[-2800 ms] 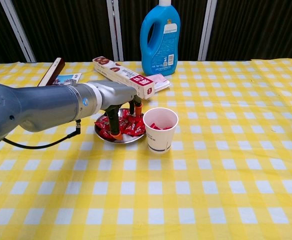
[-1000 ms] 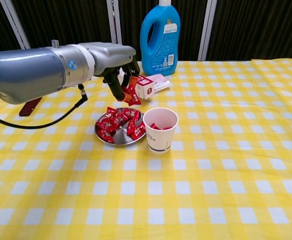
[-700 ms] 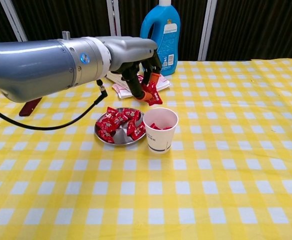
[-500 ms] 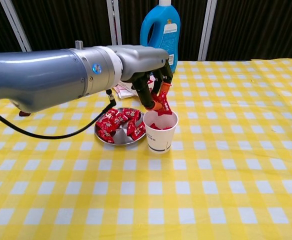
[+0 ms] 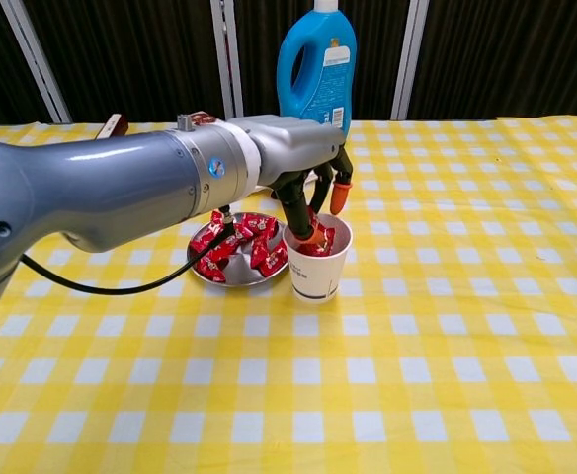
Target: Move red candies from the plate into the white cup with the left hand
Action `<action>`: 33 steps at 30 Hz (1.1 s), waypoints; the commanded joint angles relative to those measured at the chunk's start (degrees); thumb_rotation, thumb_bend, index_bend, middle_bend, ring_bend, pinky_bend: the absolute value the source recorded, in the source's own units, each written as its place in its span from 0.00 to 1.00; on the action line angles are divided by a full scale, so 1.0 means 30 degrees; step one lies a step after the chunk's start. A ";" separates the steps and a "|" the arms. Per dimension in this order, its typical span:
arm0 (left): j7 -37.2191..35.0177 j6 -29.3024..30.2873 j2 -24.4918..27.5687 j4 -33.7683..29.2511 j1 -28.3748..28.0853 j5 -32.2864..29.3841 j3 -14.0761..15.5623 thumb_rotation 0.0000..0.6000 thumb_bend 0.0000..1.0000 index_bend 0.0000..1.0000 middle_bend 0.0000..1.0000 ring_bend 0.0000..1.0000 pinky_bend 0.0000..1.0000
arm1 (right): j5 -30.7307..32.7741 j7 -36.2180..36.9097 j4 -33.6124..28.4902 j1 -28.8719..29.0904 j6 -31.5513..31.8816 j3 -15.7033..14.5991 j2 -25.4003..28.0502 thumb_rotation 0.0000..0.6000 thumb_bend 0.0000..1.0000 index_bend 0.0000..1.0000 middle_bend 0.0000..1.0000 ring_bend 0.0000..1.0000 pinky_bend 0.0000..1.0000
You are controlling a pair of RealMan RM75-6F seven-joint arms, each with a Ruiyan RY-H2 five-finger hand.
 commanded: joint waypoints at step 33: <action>0.1381 0.0145 0.3086 -0.0233 0.1839 -0.3682 0.1956 1.00 0.19 0.20 0.21 0.79 0.88 | 0.0106 -0.0241 -0.0071 -0.0002 -0.0047 0.0004 -0.0037 1.00 0.28 0.00 0.00 0.00 0.00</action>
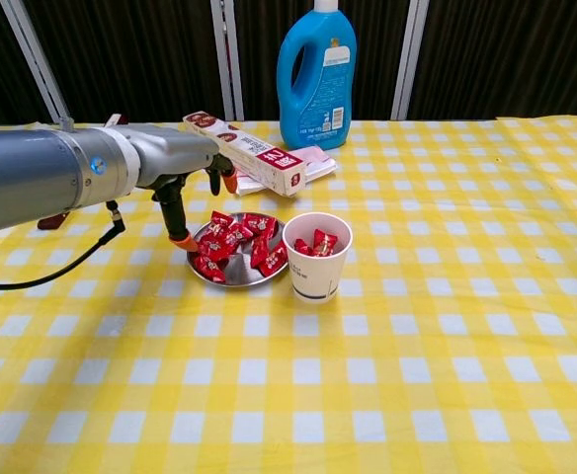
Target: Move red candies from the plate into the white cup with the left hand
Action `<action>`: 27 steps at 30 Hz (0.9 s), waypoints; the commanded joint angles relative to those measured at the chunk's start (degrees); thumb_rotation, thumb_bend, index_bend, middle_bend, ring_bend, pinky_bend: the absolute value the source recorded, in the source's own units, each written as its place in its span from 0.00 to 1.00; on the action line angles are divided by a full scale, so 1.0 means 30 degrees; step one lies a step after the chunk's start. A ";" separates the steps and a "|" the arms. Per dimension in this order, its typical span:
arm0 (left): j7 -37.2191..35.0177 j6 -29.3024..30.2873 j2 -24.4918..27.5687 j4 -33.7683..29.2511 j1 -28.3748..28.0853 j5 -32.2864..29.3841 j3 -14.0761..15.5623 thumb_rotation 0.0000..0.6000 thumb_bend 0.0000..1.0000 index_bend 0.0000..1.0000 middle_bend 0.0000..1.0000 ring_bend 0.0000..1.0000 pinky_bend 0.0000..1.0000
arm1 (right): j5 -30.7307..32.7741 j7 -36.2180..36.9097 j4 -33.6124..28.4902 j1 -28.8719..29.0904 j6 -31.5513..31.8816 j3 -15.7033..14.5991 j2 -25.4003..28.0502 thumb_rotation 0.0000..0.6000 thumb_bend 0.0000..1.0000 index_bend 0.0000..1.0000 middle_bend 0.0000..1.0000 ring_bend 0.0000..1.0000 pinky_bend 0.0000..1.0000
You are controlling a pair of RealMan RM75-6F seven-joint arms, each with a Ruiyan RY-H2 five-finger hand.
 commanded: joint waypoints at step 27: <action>0.1175 -0.0358 -0.2845 0.3183 -0.0665 -0.1293 -0.0225 1.00 0.20 0.26 0.24 0.79 0.88 | 0.0083 0.0202 -0.0101 0.0024 -0.0104 0.0024 0.0098 1.00 0.28 0.00 0.00 0.00 0.00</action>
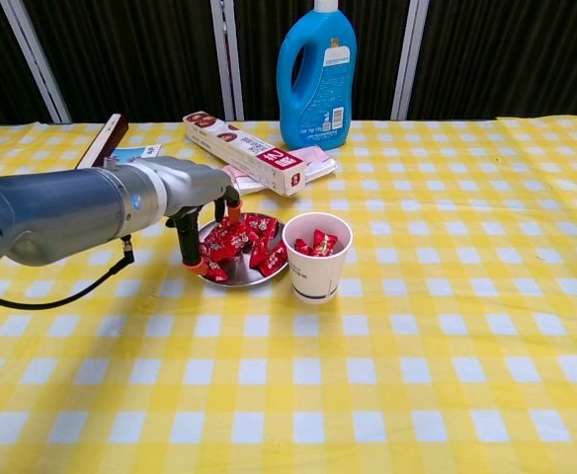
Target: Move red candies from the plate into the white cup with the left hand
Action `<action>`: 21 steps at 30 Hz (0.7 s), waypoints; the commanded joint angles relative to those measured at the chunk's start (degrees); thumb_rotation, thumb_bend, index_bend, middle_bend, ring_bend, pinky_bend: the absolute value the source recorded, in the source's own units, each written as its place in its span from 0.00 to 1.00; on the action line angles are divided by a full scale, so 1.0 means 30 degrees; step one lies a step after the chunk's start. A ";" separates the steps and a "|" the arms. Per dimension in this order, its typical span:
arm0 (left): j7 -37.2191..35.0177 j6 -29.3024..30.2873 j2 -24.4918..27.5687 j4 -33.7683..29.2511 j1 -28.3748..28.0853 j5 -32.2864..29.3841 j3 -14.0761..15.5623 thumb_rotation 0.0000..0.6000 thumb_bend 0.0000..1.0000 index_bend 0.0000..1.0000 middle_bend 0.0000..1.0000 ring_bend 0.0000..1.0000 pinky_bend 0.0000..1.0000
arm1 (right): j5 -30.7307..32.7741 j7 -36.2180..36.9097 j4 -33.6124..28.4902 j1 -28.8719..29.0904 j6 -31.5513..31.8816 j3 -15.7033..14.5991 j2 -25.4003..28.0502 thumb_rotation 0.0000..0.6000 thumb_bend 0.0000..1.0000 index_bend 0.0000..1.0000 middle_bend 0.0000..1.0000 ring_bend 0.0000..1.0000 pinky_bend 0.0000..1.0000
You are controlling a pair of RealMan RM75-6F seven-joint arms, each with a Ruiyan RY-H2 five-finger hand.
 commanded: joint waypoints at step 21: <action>0.0246 -0.0204 -0.0980 0.1136 0.0161 0.0628 0.0065 1.00 0.37 0.51 0.61 0.81 0.89 | -0.0014 0.0043 -0.0027 -0.0005 -0.0016 -0.0019 0.0007 1.00 0.28 0.00 0.00 0.00 0.00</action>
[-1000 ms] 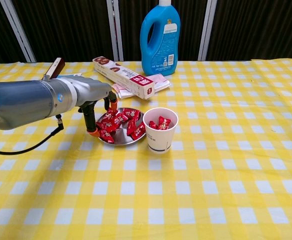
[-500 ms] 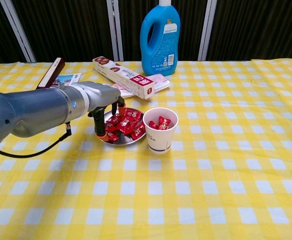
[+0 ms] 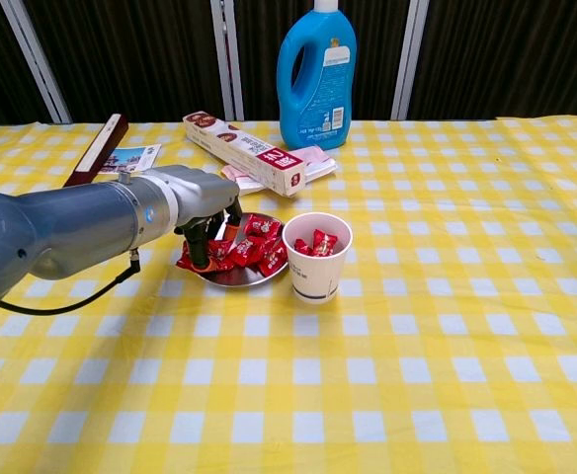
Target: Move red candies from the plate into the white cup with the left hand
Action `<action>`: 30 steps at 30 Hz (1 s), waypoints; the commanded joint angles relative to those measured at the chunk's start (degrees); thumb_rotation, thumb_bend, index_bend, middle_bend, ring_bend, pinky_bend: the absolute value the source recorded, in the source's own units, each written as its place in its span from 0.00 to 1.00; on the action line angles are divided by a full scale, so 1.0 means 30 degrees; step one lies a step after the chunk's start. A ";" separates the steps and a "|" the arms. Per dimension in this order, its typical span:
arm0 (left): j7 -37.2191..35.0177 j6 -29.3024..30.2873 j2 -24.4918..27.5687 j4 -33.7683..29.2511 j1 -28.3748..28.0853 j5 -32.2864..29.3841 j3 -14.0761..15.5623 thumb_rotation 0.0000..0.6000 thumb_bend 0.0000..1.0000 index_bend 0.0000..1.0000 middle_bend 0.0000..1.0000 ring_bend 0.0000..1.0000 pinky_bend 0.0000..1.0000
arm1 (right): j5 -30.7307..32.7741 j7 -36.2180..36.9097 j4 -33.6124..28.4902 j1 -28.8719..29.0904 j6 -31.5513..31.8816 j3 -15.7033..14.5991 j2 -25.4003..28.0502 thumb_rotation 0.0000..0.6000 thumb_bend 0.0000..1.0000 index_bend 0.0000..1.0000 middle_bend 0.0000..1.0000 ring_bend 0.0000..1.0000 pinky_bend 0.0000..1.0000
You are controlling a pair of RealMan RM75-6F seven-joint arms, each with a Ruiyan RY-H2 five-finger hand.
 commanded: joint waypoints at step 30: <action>-0.1240 0.1773 0.2710 -0.4336 0.0585 0.2914 -0.2095 1.00 0.42 0.56 0.66 0.82 0.89 | 0.0015 -0.0015 -0.0009 -0.0041 0.0113 0.0043 -0.0046 1.00 0.28 0.00 0.00 0.00 0.00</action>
